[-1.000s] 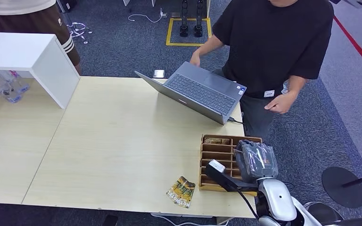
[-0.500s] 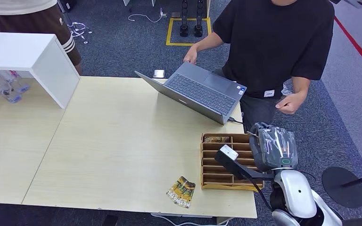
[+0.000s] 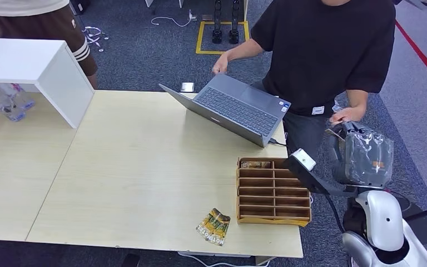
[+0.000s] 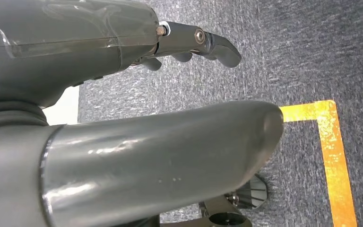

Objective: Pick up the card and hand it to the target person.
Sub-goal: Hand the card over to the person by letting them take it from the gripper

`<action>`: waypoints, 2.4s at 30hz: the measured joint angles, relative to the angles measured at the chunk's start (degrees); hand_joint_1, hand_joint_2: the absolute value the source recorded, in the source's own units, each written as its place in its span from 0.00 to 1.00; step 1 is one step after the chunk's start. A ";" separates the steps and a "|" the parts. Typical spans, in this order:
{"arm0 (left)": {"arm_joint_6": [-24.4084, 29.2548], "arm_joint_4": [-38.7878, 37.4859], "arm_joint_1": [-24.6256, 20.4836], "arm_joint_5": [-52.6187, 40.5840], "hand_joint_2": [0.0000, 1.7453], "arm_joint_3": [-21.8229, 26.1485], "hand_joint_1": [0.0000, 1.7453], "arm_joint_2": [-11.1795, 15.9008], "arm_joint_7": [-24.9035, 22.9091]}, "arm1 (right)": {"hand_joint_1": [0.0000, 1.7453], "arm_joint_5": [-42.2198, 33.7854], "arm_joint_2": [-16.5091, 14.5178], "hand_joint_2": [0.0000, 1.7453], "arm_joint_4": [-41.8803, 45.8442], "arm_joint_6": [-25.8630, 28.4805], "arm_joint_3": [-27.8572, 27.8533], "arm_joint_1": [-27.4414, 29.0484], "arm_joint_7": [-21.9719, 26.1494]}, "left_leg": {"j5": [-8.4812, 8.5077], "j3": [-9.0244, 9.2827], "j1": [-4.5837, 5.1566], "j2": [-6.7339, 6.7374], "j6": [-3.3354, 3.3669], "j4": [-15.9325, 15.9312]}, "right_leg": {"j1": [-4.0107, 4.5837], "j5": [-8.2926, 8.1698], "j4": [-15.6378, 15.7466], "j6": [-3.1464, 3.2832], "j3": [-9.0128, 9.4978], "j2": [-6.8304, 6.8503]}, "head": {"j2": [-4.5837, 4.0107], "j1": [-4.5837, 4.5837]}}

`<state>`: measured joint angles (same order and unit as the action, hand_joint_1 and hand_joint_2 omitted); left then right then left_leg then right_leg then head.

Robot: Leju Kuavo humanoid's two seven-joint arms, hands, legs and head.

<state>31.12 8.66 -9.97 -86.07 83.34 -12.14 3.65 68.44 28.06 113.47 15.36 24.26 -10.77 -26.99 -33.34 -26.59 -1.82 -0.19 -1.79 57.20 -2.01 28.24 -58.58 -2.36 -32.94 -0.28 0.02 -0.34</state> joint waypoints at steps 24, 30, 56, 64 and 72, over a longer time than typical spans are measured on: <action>-1.11 0.00 0.05 0.00 0.00 -4.70 0.00 -0.01 0.15 | 0.80 -1.09 -0.35 1.00 -16.28 5.10 -7.00 3.05 1.63 | 0.00 -0.01 0.00 -0.01 0.00 0.00 | 0.00 0.00 0.00 0.00 -0.01 0.01 | 0.00 -0.01; -1.17 0.00 0.08 0.00 0.00 -5.26 0.00 -0.02 0.19 | 0.75 -1.20 -0.35 1.00 -17.50 5.07 -7.37 3.59 1.48 | 0.00 -0.02 0.00 -0.01 0.00 0.00 | 0.00 0.00 0.00 0.00 -0.01 0.00 | 0.00 0.00; -1.16 0.00 0.29 0.08 0.00 -6.31 0.00 0.01 0.06 | 0.00 -5.23 -0.97 1.00 -20.21 12.21 -8.14 6.60 0.88 | 0.00 -0.02 0.00 -0.01 0.00 0.00 | 0.00 0.00 0.00 0.00 0.00 0.01 | 0.00 0.00; -0.32 0.00 0.29 0.31 0.00 -6.31 0.00 -0.02 -0.04 | 0.00 -17.00 -5.18 1.00 -19.13 23.41 -8.40 9.68 6.03 | 0.00 -0.03 -0.01 0.00 0.00 -0.01 | 0.00 0.00 -0.01 0.00 0.00 0.00 | 0.00 -0.01; 0.89 0.00 0.30 0.55 0.00 -6.20 0.00 -0.04 0.01 | 0.00 -41.45 -12.88 1.00 -14.79 24.51 -9.27 12.62 19.49 | 0.00 -0.02 -0.01 0.00 0.00 -0.01 | 0.01 0.00 -0.02 0.00 0.01 0.00 | 0.00 0.01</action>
<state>32.00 8.66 -9.67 -85.52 77.13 -12.17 3.66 26.99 15.18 98.67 39.87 14.99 1.85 -7.50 -33.34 -26.62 -1.83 -0.19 -1.79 57.19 -2.00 28.24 -58.59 -2.36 -32.93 -0.28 0.02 -0.33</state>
